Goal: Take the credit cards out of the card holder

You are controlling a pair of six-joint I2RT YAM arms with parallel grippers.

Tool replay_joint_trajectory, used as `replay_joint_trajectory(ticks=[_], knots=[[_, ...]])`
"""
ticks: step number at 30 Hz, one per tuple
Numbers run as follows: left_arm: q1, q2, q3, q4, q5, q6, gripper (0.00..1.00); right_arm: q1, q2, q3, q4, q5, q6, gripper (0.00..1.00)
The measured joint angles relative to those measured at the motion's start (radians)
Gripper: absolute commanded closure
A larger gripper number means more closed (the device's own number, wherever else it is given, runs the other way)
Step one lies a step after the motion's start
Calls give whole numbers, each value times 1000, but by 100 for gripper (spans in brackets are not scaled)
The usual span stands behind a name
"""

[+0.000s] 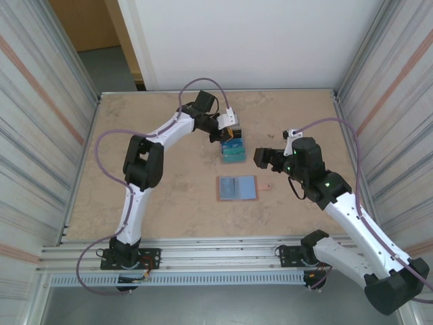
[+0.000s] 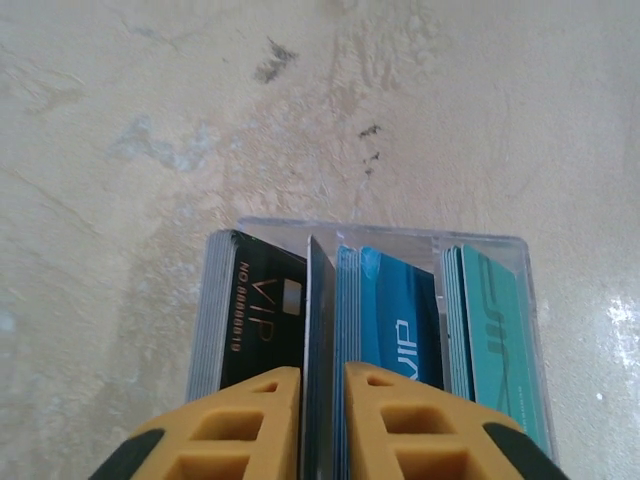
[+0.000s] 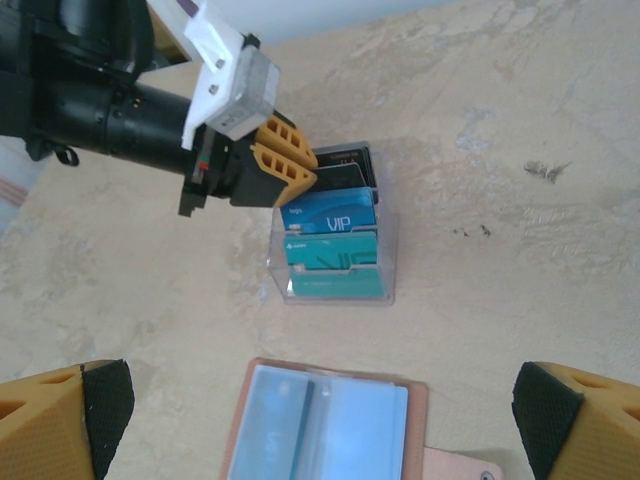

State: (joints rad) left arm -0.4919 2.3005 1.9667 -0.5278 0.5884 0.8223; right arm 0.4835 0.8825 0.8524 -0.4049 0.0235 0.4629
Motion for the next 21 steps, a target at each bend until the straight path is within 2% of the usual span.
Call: replay_joint_trajectory(ticks=[7,15,18,21], knots=[[-1,-30,0,5,-25,0,79,0,2,0,0,-2,0,1],[-12,-33,-26,53,-112,-16,78,0,0,0,-1,-2,0,1],[-14,-57,-53,67,-120,-35,70,0,-2,-2,-2,-2,0,0],[-14,-124,-121,99,-132,-68,65,0,-2,-6,-10,-1,0,6]])
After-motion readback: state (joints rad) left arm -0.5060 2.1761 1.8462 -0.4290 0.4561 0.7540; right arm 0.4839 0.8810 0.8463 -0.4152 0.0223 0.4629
